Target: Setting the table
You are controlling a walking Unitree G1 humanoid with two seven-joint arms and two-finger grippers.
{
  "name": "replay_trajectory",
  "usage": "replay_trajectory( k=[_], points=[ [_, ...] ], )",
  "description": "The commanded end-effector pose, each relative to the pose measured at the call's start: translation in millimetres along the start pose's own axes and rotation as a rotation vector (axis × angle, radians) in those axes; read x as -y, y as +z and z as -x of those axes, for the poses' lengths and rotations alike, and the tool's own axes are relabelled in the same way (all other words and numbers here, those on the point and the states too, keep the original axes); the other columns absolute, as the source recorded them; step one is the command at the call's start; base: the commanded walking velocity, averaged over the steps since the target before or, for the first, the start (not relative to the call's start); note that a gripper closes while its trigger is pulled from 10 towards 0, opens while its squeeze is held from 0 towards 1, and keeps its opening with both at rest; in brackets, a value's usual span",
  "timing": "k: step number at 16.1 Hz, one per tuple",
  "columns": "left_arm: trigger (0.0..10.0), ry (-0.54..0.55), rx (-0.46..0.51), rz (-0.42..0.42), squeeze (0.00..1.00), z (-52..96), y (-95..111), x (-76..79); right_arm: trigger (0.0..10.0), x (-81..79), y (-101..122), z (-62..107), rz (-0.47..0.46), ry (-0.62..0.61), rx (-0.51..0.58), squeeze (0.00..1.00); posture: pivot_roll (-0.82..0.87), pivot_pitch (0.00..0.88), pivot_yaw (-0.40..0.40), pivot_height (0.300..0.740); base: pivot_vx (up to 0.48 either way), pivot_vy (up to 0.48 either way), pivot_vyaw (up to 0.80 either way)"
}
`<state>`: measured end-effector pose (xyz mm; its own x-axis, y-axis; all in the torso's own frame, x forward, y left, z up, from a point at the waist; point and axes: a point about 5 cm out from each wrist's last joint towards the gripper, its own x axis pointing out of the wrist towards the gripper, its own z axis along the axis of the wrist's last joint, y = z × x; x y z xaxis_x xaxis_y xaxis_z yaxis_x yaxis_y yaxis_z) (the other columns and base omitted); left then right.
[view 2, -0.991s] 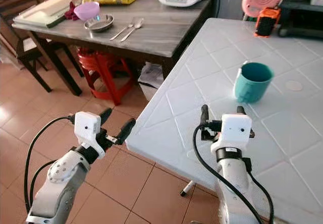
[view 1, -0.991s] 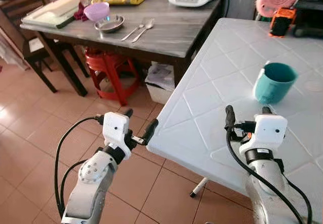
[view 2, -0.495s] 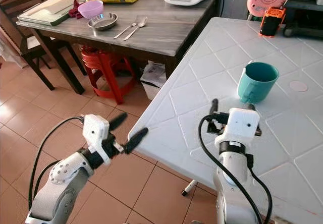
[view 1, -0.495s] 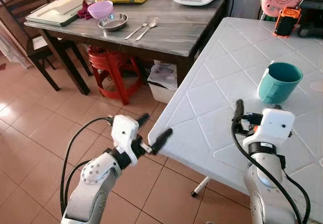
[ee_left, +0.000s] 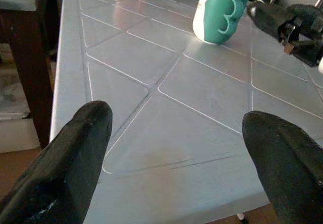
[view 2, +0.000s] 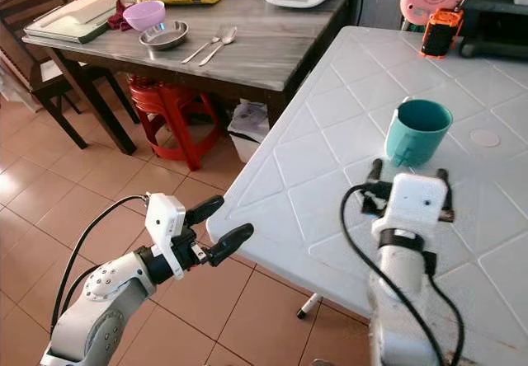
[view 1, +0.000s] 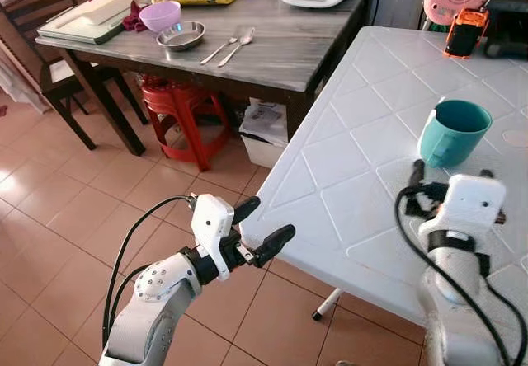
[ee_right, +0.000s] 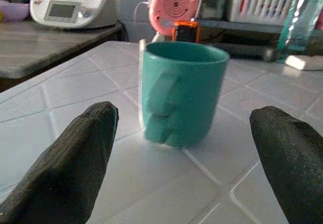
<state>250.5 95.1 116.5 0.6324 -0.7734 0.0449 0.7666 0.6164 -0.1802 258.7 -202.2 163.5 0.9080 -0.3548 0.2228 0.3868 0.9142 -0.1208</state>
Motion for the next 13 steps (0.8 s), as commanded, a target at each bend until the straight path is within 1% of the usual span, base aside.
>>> replay_trajectory(
  k=[1,3,5,6,7,11,13],
  points=[
    [10.0,-0.002,-0.007,-0.013,0.0,-0.4,1,0.7,10.0,0.6,5,-3.4,-0.015,-0.012,0.013,0.0,-0.13,0.138,0.146,0.74,0.0,0.0,0.0],
    [10.0,0.01,0.003,-0.005,0.0,-1.6,3,1.1,10.0,0.8,8,-11.6,-0.011,-0.033,0.031,0.0,-0.13,0.138,0.145,0.74,0.0,0.0,0.0],
    [10.0,0.01,0.002,-0.005,0.0,-1.5,3,1.4,10.0,0.0,7,-16.2,-0.021,-0.04,0.025,0.0,-0.12,0.14,0.144,0.74,0.0,0.0,0.0],
    [10.0,0.013,0.001,-0.005,0.0,-0.6,3,2.1,10.0,-3.5,8,-25.1,-0.034,-0.036,0.023,0.0,-0.12,0.152,0.145,0.74,0.0,0.0,0.0],
    [10.0,0.014,-0.002,-0.004,0.0,-0.2,3,2.8,10.0,-6.3,9,-29.5,-0.045,-0.03,0.02,0.0,-0.12,0.156,0.144,0.74,0.0,0.0,0.0],
    [10.0,0.011,-0.012,-0.002,0.0,1.0,2,5.3,10.0,-14.8,7,-34.1,-0.082,-0.015,0.0,0.0,-0.11,0.171,0.145,0.74,0.0,0.0,0.0],
    [10.0,0.016,-0.019,-0.003,0.0,2.7,2,4.5,10.0,-16.0,0,-35.4,-0.122,-0.033,-0.043,0.0,-0.1,0.174,0.146,0.74,0.0,0.0,0.0]
  ],
)
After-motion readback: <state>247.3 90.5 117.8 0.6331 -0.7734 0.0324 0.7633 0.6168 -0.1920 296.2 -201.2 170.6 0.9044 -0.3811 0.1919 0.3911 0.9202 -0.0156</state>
